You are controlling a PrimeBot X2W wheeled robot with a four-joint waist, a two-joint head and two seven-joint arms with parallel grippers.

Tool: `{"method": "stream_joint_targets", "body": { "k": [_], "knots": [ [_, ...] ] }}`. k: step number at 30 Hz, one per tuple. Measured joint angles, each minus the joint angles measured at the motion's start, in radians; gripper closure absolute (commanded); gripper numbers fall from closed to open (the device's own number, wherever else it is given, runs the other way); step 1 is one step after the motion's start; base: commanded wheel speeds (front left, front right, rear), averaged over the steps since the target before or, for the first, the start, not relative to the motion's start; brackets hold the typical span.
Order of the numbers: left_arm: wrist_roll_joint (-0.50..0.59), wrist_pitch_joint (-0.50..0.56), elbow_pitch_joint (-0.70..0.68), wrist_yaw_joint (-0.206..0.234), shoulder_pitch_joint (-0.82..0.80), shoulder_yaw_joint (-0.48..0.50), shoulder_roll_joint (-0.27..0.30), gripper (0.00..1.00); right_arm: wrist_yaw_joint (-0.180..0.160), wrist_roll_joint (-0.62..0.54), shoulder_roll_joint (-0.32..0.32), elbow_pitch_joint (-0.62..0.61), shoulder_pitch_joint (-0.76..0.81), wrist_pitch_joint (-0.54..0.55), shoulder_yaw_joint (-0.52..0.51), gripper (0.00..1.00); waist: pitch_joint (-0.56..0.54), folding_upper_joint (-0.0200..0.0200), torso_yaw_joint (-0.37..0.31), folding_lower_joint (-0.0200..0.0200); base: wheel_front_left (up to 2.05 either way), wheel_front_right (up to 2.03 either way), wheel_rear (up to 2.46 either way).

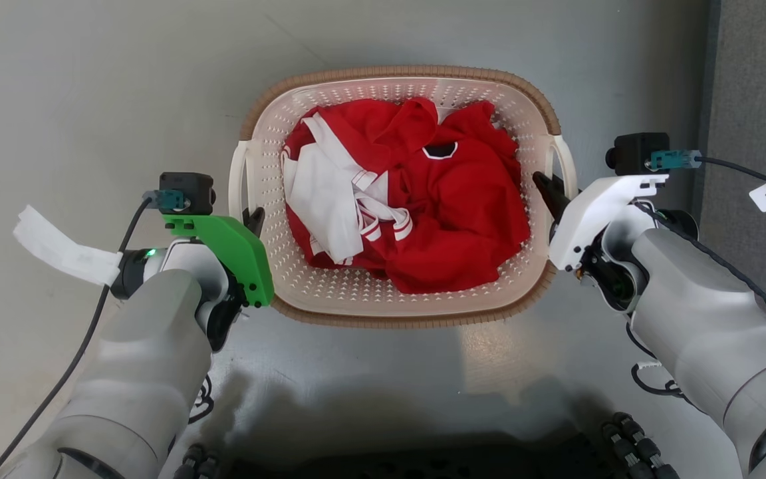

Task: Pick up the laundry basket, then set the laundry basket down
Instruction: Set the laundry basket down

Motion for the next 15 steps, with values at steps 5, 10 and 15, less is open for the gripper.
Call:
{"method": "stream_joint_targets", "body": {
  "k": [5, 10, 15],
  "knots": [
    [0.002, -0.001, 0.012, -0.002, -0.001, -0.009, 0.000, 0.00, 0.011, 0.009, 0.001, 0.011, 0.000, 0.000, 0.007, 0.00, -0.002, 0.0000, -0.001, 0.0000, 0.00, 0.00, 0.00],
    [0.002, -0.001, 0.013, -0.002, -0.001, -0.012, 0.001, 0.00, 0.012, 0.016, 0.004, 0.017, 0.000, 0.000, 0.016, 0.00, -0.009, 0.0000, -0.002, 0.0000, 0.00, 0.00, 0.00],
    [0.002, -0.010, 0.019, -0.002, -0.001, -0.016, 0.001, 0.00, 0.012, 0.023, 0.013, 0.025, 0.000, 0.000, 0.026, 0.00, -0.024, 0.0000, -0.005, 0.0000, 0.00, 0.00, 0.00]
  ]
}}
